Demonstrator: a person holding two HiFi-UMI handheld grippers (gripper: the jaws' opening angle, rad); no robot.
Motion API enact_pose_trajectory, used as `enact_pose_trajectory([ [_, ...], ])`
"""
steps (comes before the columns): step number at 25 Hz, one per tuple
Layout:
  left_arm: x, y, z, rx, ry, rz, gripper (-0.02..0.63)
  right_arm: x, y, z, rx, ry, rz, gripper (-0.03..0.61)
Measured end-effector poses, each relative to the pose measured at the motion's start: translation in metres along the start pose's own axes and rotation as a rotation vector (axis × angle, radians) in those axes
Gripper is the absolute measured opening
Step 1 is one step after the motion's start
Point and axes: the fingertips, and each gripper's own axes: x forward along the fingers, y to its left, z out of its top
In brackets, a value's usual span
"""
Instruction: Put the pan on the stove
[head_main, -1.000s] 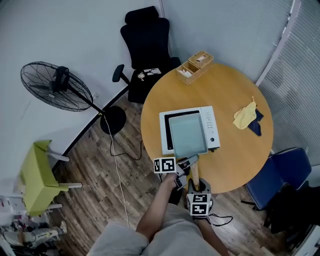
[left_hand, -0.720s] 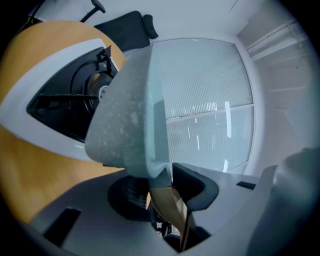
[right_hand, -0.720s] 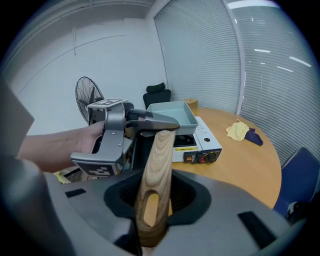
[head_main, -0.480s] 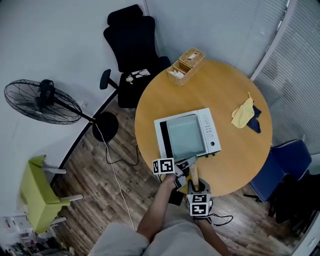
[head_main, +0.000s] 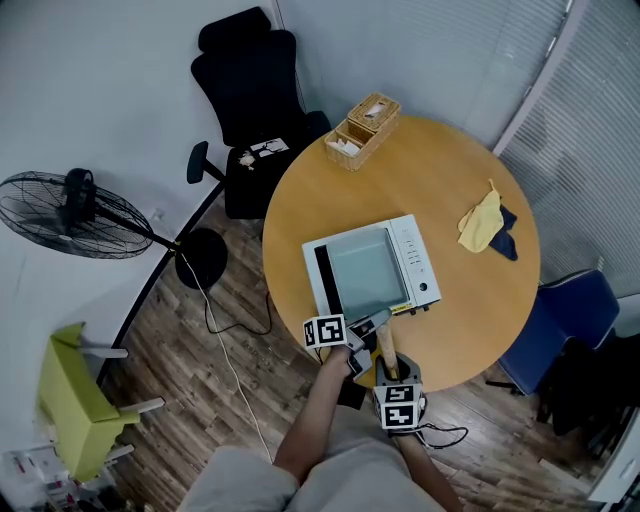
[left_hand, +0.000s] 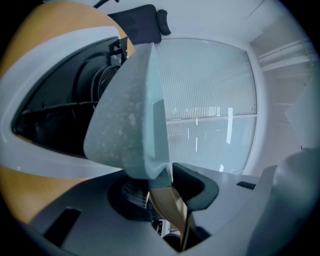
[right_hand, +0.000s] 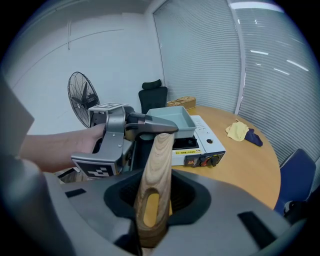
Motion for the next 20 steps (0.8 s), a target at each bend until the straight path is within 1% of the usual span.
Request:
enact_pose_trajectory([
  [5,0.001,0.004,0.000,-0.013,-0.003,0.006,0.152,0.003,0.000,-0.003,0.009,0.015,0.000,0.109],
  [11,0.000,0.006,0.003,-0.009,-0.001,0.018,0.152,0.007,0.000,0.001,0.015,-0.002,-0.006,0.109],
  [15,-0.001,0.009,0.004,-0.013,0.000,0.019,0.152,0.008,0.003,0.000,0.030,0.009,0.000,0.107],
  [20,0.002,0.011,0.005,0.009,0.013,0.039,0.152,0.011,0.000,-0.002,0.032,0.014,-0.001,0.107],
])
